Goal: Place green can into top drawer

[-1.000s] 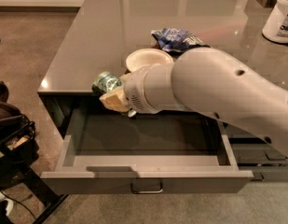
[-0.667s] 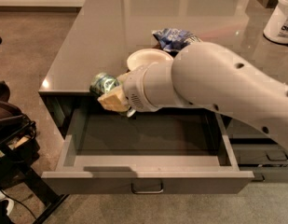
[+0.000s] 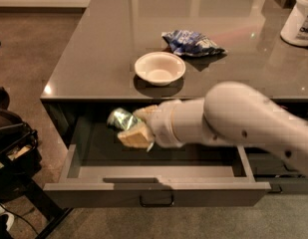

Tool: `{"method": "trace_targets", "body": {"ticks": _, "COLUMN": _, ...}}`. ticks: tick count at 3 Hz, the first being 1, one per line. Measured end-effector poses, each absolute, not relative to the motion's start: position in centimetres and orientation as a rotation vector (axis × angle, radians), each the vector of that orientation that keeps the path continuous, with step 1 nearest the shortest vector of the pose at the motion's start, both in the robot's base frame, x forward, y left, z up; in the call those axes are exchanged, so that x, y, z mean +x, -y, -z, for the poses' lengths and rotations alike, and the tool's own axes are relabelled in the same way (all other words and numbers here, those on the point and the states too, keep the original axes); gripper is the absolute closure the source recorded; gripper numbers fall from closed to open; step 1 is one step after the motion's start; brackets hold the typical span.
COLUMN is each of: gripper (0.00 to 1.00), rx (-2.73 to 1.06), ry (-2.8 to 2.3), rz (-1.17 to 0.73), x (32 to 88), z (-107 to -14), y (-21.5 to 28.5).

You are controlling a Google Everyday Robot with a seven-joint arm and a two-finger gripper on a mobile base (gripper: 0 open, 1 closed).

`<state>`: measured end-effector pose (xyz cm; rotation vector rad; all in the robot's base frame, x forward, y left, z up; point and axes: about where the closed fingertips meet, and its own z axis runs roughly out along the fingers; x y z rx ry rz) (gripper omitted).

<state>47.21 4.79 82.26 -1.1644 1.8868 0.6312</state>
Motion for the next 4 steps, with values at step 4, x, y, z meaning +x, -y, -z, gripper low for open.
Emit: {"method": "trace_targets", "body": {"ticks": 4, "gripper": 1.00, "rx": -0.778, "ry": -1.996, "rz": -0.670, "x": 52.8, "z": -66.0, "y": 2.6}}
